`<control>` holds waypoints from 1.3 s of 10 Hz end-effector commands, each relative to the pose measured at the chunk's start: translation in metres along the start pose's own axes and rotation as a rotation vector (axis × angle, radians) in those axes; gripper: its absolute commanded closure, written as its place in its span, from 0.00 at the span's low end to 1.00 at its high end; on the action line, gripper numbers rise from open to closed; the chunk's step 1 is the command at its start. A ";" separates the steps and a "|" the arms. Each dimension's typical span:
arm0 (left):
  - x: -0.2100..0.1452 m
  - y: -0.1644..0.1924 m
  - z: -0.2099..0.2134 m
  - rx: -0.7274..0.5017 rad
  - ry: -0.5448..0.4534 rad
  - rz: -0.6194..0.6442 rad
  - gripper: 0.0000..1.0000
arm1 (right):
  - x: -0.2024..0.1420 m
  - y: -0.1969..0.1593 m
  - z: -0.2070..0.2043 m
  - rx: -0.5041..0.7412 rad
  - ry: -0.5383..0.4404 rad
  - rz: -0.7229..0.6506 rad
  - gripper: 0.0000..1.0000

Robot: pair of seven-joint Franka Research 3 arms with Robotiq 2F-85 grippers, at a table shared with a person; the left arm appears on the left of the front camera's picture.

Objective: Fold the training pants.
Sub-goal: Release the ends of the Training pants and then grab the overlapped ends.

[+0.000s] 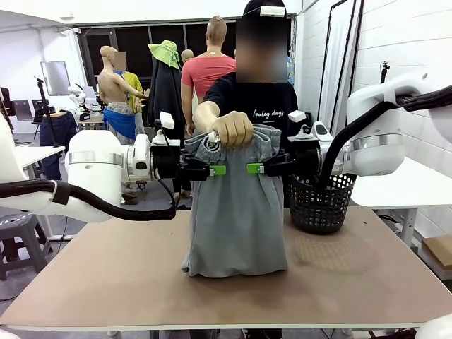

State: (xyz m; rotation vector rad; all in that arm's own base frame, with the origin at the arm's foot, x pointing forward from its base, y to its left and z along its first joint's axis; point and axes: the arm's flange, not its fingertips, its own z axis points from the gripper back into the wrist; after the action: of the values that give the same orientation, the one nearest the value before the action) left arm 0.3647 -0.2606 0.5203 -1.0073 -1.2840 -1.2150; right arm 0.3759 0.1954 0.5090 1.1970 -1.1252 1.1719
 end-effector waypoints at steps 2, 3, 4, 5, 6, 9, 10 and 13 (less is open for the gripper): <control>0.001 0.008 -0.016 0.044 -0.018 -0.025 0.00 | 0.003 -0.010 -0.003 -0.018 0.025 0.015 0.00; 0.003 0.010 -0.012 0.071 -0.038 -0.046 0.17 | 0.004 -0.011 -0.003 -0.004 0.028 -0.001 0.14; 0.007 0.010 -0.007 0.076 -0.052 -0.077 0.35 | 0.005 -0.012 -0.002 0.029 0.006 -0.015 0.33; 0.007 0.010 0.003 0.104 -0.059 -0.062 0.54 | 0.011 -0.011 0.005 0.045 0.006 -0.027 0.53; 0.007 0.012 0.004 0.103 -0.059 -0.061 0.73 | 0.011 -0.012 0.005 0.045 0.007 -0.026 0.72; 0.008 0.012 0.011 0.112 -0.052 -0.060 1.00 | 0.014 -0.015 0.010 0.074 -0.004 -0.049 1.00; 0.009 0.011 0.013 0.111 -0.052 -0.060 1.00 | 0.014 -0.014 0.009 0.083 0.006 -0.058 1.00; 0.005 0.012 0.005 0.073 -0.012 -0.051 1.00 | 0.015 -0.014 0.009 0.095 0.002 -0.052 1.00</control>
State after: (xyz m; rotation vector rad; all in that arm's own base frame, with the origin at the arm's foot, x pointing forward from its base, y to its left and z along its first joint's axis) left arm 0.3747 -0.2499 0.5313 -0.9518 -1.3641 -1.1848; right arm 0.3870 0.1847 0.5150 1.2630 -1.0585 1.1902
